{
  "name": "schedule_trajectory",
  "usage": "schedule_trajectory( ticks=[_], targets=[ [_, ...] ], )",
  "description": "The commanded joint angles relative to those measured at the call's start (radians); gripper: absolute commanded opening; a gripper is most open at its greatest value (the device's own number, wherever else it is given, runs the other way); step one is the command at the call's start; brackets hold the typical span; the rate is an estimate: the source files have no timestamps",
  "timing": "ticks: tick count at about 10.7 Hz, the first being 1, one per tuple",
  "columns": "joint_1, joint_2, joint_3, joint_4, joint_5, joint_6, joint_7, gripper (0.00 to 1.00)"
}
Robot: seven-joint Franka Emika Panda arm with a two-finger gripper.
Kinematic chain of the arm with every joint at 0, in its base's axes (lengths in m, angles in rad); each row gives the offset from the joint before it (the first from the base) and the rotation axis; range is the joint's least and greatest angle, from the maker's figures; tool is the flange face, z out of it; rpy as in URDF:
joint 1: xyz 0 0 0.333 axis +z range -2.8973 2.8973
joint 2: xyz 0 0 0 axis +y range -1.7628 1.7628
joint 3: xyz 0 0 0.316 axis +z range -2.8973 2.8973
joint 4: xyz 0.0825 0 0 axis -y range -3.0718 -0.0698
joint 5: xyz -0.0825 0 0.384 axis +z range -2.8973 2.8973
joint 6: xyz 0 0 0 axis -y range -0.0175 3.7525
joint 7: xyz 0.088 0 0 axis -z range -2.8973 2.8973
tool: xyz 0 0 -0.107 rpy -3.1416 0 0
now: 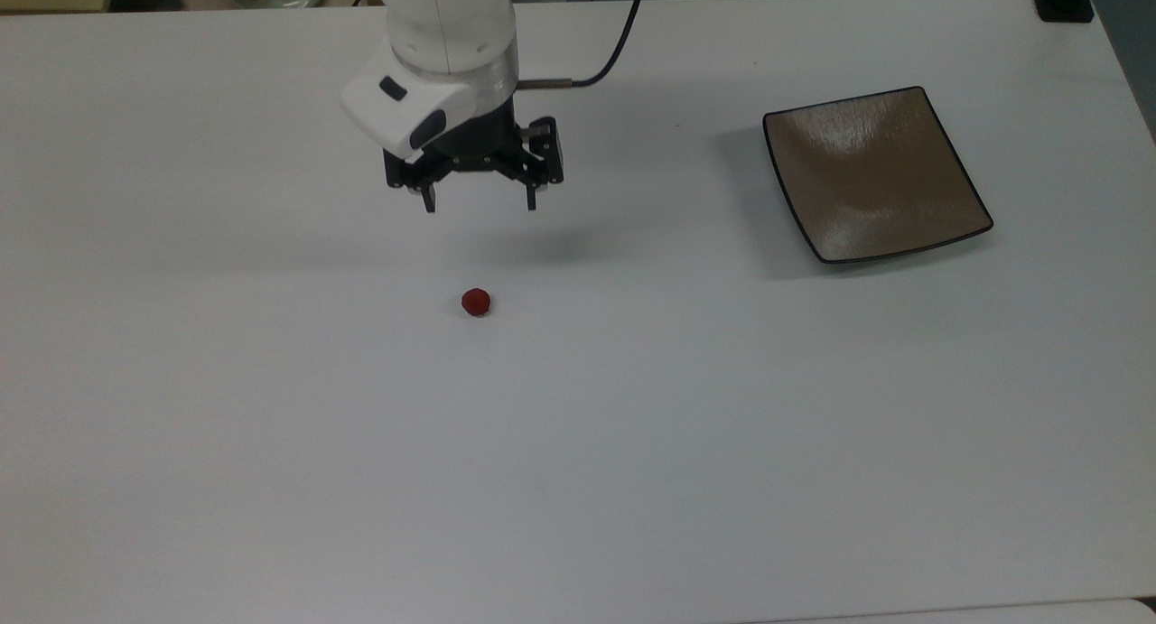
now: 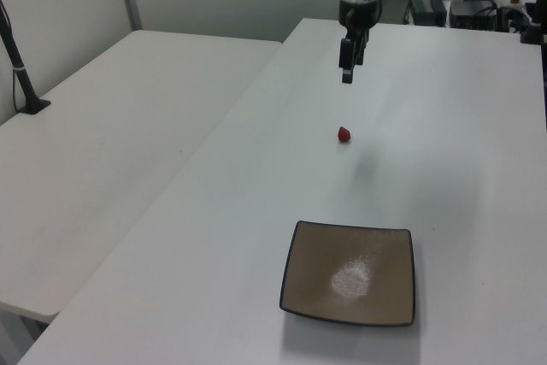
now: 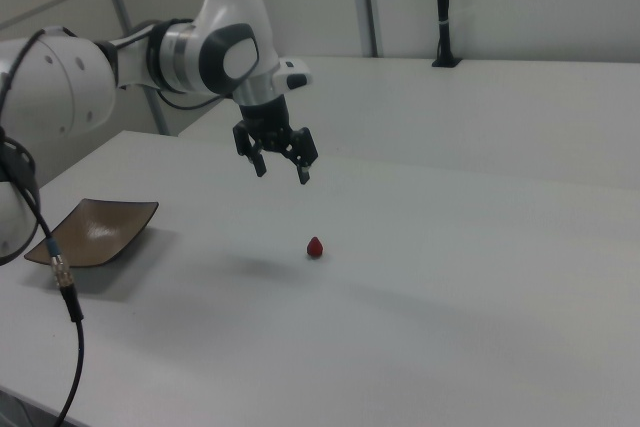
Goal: Strawberries on a ceramic plate
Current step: 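Move the open gripper over the red strawberry and lower it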
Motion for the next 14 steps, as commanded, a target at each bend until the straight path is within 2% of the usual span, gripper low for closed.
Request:
schedule_trajectory(
  ticks=[1,6,12,14],
  targets=[
    [0.002,0.059,-0.004,0.012,-0.004,0.070,-0.019,1.00],
    [-0.010,0.139,-0.004,-0.005,-0.012,0.173,-0.020,1.00],
    [-0.008,0.211,-0.004,-0.004,-0.035,0.192,-0.023,1.00],
    [-0.008,0.233,-0.004,-0.018,-0.040,0.265,-0.022,1.00]
  ],
)
